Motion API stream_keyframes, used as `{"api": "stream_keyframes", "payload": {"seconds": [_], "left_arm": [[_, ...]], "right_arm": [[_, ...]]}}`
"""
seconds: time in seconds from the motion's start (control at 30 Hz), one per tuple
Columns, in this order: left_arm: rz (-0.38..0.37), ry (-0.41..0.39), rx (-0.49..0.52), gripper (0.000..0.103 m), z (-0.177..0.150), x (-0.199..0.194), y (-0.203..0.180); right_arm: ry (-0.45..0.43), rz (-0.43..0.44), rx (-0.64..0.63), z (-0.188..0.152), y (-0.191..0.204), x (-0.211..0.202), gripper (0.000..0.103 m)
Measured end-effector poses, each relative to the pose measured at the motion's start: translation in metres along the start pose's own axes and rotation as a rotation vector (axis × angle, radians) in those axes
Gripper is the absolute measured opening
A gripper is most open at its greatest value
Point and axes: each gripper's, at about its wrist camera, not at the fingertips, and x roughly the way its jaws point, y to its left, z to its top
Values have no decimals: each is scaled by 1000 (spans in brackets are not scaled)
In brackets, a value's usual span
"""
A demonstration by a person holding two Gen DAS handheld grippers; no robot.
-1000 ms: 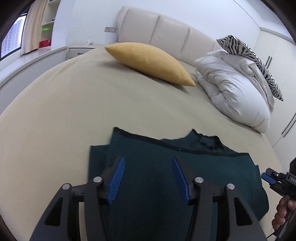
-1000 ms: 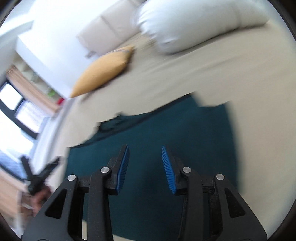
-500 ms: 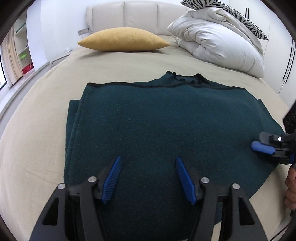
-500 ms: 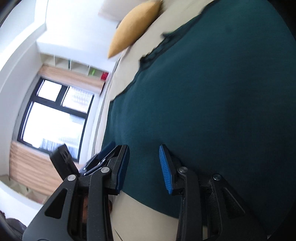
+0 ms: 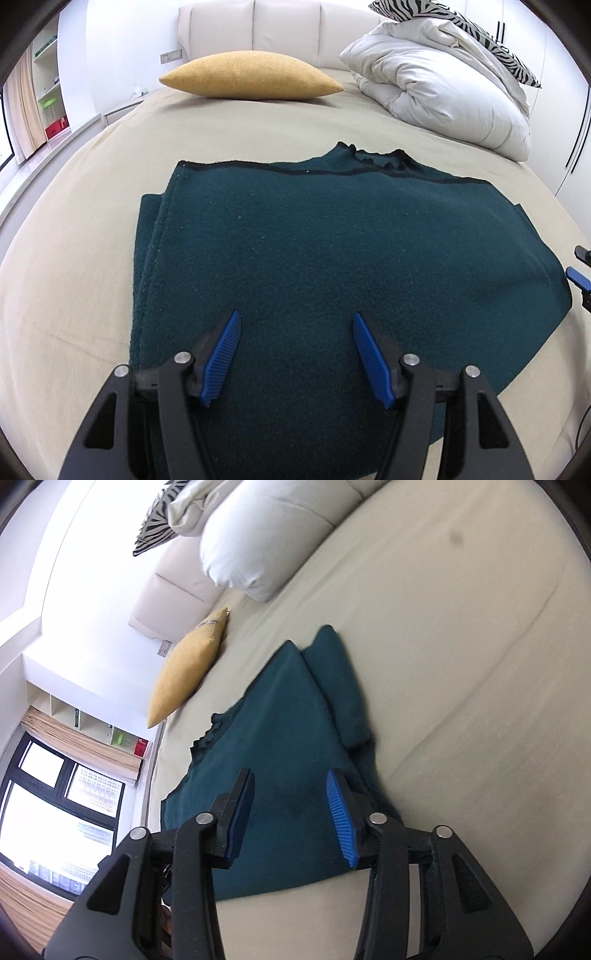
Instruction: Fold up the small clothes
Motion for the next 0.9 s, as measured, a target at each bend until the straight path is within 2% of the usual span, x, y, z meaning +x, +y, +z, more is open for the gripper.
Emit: {"api": "stream_keyframes", "payload": {"seconds": [0.13,0.2,0.33,0.67,0.7,0.8,0.9], "left_arm": [[-6,4,-5,66,1,0,1],[-10,3,-8,66,0,-1,2],[-33,-2,-30,66,-1,-5,11],[-102,-43,-193,66,-9,-35,63],[-90,-43,-199,66,-9,-37,67],[31,-35,-204,70,-7,-41,76],[52,-22,-242,70,-10,-41,92]], "right_arm": [[36,51,-42,9,15,0,41],[69,78,-59,5,33,9,42],[126,75,-94,-12,47,26,42],[146,94,-87,-18,49,31,42],[147,100,-86,-18,49,31,42],[152,109,-95,-17,54,33,43],[159,117,-106,-18,59,34,43]]}}
